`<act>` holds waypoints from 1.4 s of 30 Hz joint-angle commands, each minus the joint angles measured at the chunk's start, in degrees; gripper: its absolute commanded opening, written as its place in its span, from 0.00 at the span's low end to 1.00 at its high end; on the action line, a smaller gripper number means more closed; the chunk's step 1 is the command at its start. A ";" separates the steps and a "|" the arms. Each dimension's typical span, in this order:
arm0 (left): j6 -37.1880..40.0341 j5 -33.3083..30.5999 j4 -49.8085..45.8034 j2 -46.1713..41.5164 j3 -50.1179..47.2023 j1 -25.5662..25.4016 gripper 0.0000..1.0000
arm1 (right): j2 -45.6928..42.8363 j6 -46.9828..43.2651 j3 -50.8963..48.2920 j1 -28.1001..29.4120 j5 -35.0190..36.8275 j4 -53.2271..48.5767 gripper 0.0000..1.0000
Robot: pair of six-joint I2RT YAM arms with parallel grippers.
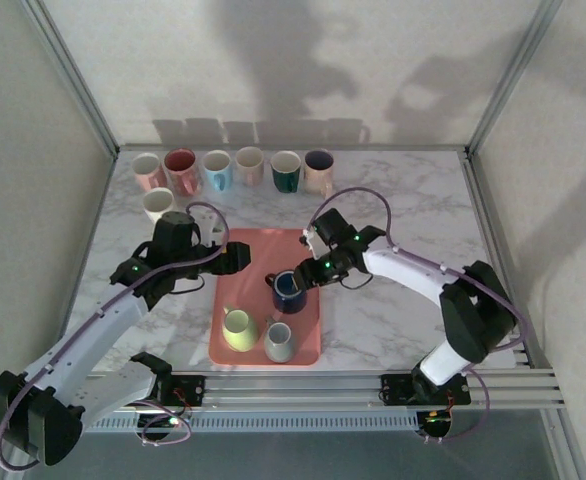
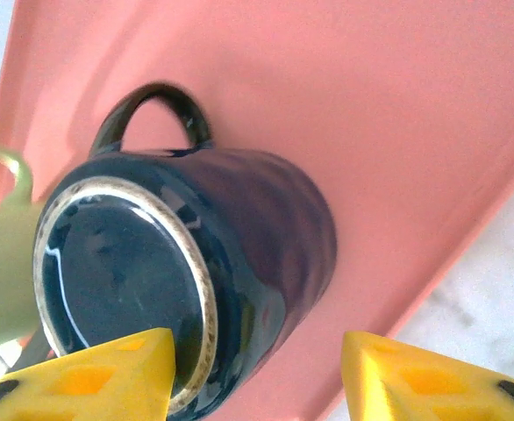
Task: Turn the mug right side up
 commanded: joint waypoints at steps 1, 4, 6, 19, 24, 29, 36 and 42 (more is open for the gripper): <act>5.65 -0.62 0.97 1.17 2.57 0.38 0.75 | 5.61 -4.41 3.26 -2.51 7.25 -2.60 0.53; 10.12 -0.62 1.91 2.72 3.01 0.36 0.74 | 9.45 -9.69 8.53 -4.40 8.09 -4.37 0.53; 13.86 -0.24 2.95 3.47 3.12 0.42 0.72 | 9.82 -12.89 11.72 -5.20 5.69 -5.07 0.54; 52.76 -3.12 0.60 -0.42 -0.69 0.38 0.74 | -11.76 -3.22 6.81 -8.10 -10.33 -6.09 0.59; 62.77 0.46 0.69 0.78 -3.15 0.38 0.74 | -18.04 -1.65 2.17 -8.37 -12.15 -9.00 0.60; 69.93 0.00 6.20 2.62 -6.40 0.38 0.73 | -20.36 -0.67 -0.65 -8.91 -12.77 -11.72 0.61; 76.75 4.12 7.98 12.15 -4.16 0.13 0.70 | -20.87 5.54 -3.20 -11.32 -12.59 -11.58 0.59; 77.10 4.06 10.36 18.05 -1.77 -0.90 0.70 | -22.64 7.45 -5.59 -13.38 -12.59 -9.91 0.59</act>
